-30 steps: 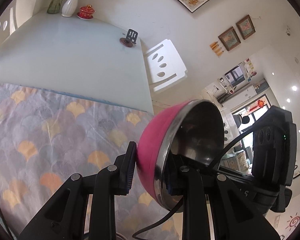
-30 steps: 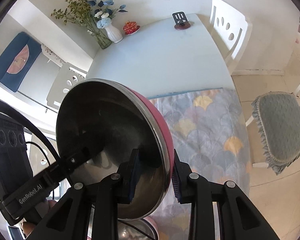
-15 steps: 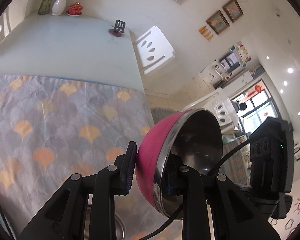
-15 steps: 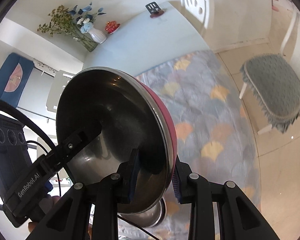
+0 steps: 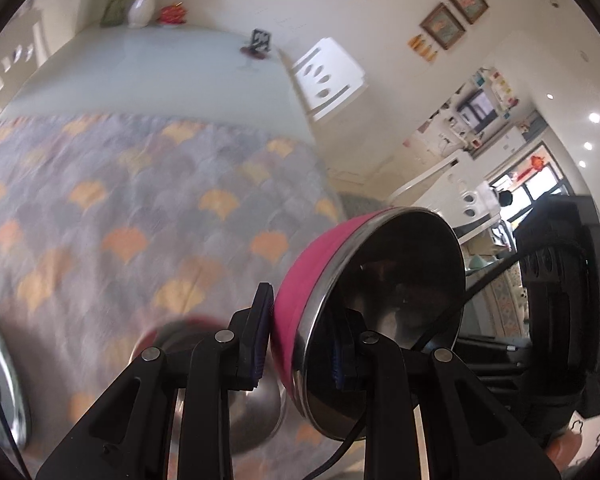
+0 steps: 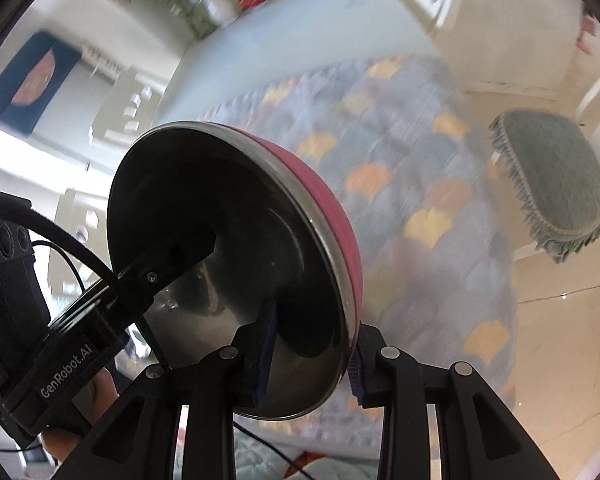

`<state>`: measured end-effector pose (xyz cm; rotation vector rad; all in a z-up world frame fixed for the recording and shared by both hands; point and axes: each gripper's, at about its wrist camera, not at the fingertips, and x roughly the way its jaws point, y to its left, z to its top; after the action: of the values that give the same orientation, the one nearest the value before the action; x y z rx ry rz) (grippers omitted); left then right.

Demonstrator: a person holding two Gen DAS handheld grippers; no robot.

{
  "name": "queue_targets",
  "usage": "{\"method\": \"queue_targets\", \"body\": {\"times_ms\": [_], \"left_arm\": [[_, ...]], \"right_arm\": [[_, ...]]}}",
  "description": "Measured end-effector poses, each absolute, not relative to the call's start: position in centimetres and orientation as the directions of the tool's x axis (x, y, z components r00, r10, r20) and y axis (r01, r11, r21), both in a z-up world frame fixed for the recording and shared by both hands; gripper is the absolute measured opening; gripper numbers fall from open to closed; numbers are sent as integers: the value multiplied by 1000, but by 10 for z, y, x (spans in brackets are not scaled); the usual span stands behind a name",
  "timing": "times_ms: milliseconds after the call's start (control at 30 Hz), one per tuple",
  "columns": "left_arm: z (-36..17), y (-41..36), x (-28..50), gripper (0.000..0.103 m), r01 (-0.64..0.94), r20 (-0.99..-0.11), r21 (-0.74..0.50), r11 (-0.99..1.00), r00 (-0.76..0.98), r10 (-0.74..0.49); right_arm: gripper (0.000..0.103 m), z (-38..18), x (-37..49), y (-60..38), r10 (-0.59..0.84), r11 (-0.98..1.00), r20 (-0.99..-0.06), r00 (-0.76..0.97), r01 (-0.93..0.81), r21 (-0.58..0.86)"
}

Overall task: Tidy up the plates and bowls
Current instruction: 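Lift the magenta bowl with both grippers and carry it to the stacked bowls, then lower the magenta bowl into the blue bowl and open both grippers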

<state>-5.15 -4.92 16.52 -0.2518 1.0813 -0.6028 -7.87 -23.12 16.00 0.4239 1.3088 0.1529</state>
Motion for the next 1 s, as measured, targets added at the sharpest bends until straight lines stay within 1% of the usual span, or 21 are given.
{"method": "queue_targets", "body": {"times_ms": [200, 367, 733, 867, 1000], "left_arm": [[129, -14, -77, 21, 213, -795, -492, 844, 284, -536], [115, -5, -89, 21, 174, -815, -480, 860, 273, -511], [92, 0, -79, 21, 157, -842, -465, 871, 227, -490], [87, 5, -74, 24, 166, -857, -435, 885, 224, -463], [89, 18, -72, 24, 146, -836, -479, 866, 227, -500]], "right_arm": [[31, 125, -91, -196, 381, 921, -916, 126, 30, 387], [31, 102, -95, -187, 418, 907, -907, 52, 34, 420], [31, 85, -87, -179, 402, 913, -915, 42, 59, 404], [31, 83, -87, -179, 383, 920, -923, 46, 72, 385], [31, 85, -87, -180, 388, 916, -920, 53, 92, 391]]}}
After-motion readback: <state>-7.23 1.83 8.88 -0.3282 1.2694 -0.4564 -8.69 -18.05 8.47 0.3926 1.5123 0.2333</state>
